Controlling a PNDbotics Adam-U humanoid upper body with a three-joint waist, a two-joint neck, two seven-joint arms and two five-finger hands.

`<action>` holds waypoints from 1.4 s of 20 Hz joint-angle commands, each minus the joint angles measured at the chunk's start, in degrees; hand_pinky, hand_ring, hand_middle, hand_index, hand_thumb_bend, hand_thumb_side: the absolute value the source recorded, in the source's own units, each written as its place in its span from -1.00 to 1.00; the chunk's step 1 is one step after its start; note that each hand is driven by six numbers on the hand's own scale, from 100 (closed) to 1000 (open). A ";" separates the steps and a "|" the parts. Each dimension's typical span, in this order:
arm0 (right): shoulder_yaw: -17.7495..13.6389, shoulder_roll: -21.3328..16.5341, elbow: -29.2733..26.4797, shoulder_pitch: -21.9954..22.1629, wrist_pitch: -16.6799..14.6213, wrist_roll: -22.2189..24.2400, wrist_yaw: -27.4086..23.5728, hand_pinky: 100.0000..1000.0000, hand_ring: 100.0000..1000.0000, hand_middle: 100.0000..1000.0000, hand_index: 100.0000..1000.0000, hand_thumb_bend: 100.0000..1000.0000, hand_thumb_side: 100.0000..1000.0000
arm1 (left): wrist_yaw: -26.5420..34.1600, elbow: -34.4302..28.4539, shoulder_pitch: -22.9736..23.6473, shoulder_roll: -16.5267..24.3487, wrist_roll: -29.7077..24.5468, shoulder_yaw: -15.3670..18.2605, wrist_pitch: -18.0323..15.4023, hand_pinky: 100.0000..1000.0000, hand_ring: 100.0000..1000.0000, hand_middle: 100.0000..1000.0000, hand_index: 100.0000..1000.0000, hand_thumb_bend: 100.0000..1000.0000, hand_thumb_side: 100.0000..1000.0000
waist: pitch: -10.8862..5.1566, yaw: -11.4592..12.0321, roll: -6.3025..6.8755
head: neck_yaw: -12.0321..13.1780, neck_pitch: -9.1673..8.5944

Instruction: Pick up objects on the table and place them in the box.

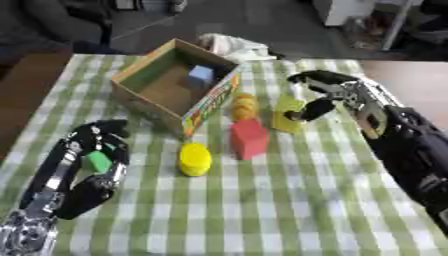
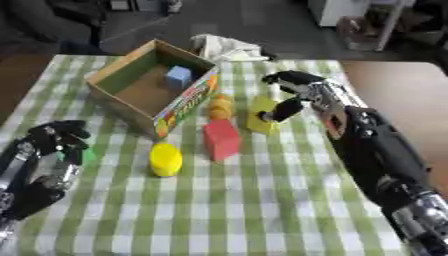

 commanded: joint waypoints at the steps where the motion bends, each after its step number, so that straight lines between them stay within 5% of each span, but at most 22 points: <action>1: -0.77 -0.60 1.22 -0.98 0.12 -0.39 0.27 0.69 0.82 0.60 0.88 -0.39 -0.28 | 0.25 -0.76 -0.49 0.21 -0.02 0.14 -0.04 -0.12 0.14 0.20 0.62 -1.00 0.06 | -0.63 0.09 0.22 | -0.22 0.26; 10: -1.17 -0.41 0.13 -1.04 0.23 -4.91 -1.98 0.49 0.44 -0.06 0.20 -0.68 -0.71 | 0.21 -0.77 -0.45 0.20 0.05 0.24 -0.01 -0.11 0.14 0.20 0.62 -1.00 0.06 | -0.63 0.16 0.49 | -0.33 0.26; 20: -0.30 -3.83 -8.39 -5.38 2.69 -6.68 -12.67 0.44 0.34 -0.10 0.18 -0.92 -0.93 | 0.47 -0.72 -1.38 0.26 -0.75 -0.54 -0.38 -0.11 0.14 0.19 0.62 -1.00 0.05 | -0.15 3.31 0.53 | -1.43 0.26; 28: 1.26 -1.90 -10.92 -8.95 3.28 -7.34 -13.90 0.44 0.33 -0.08 0.23 -0.94 -0.96 | 1.49 -0.87 -3.73 0.23 -2.90 -2.53 -1.14 -0.11 0.14 0.19 0.62 -1.00 0.07 | 1.55 8.66 -0.24 | -4.39 0.26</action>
